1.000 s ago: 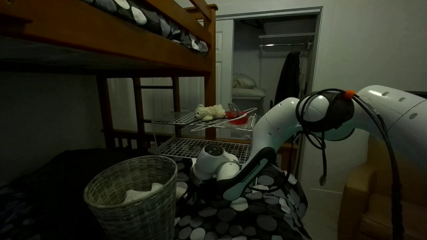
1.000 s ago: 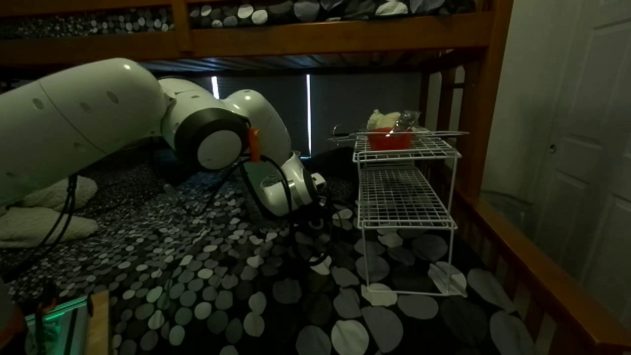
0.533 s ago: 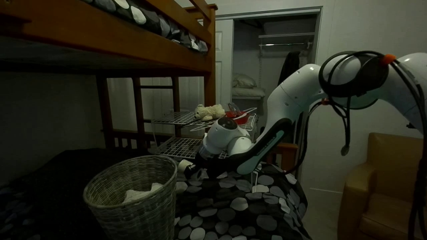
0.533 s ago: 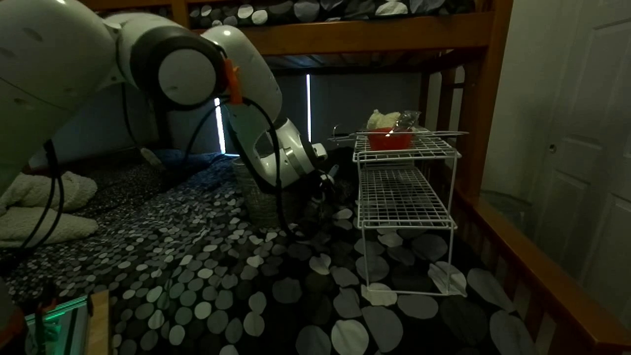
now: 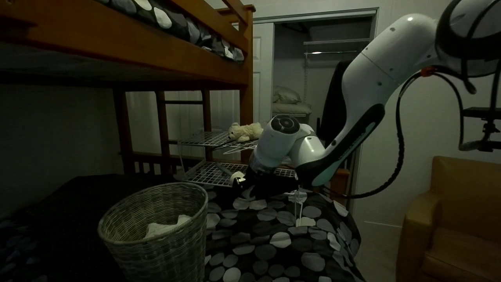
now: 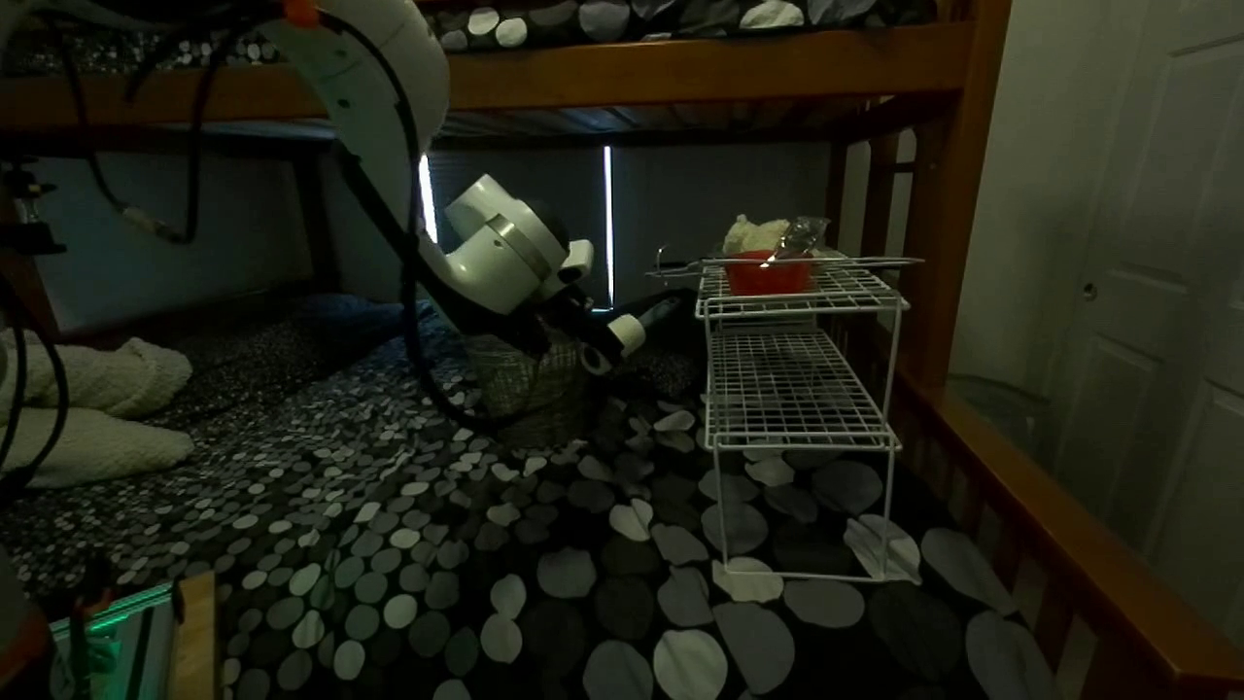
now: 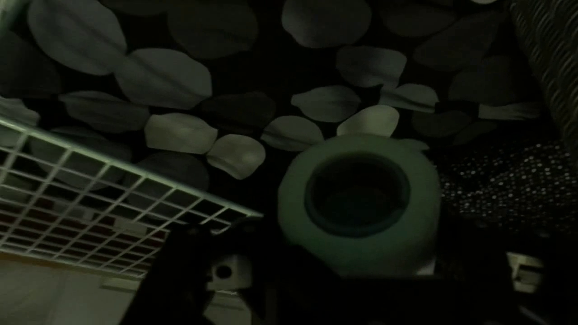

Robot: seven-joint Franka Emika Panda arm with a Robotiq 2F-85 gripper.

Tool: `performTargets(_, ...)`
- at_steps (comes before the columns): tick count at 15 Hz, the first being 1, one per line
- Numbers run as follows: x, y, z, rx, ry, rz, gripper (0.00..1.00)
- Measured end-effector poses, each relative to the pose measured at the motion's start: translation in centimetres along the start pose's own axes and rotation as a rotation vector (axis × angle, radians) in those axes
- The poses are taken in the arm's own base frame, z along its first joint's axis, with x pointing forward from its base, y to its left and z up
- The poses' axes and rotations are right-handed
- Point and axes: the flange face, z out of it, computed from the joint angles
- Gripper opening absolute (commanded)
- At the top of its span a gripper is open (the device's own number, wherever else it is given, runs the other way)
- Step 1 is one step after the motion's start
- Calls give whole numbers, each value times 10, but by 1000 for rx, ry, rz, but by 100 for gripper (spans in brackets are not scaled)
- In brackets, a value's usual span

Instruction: Put the lint roller onto the rack

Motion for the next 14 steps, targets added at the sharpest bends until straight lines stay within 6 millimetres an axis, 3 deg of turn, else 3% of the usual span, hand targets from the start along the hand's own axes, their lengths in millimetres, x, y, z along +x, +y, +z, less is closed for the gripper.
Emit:
performTargets(1, -8, 1, -13, -39, 7, 34, 43)
performTargets(2, -17, 4, -25, -78, 11, 68, 68)
performTargets(3, -23, 4, -34, -92, 16, 70, 68)
performTargets(4, -22, 3, -36, -91, 20, 67, 43)
performTargets(5, -20, 3, -35, -89, 20, 67, 43)
performTargets(9, -12, 9, -10, -154, 6, 148, 43)
performTargets(14, -14, 76, 43, -377, -35, 331, 43)
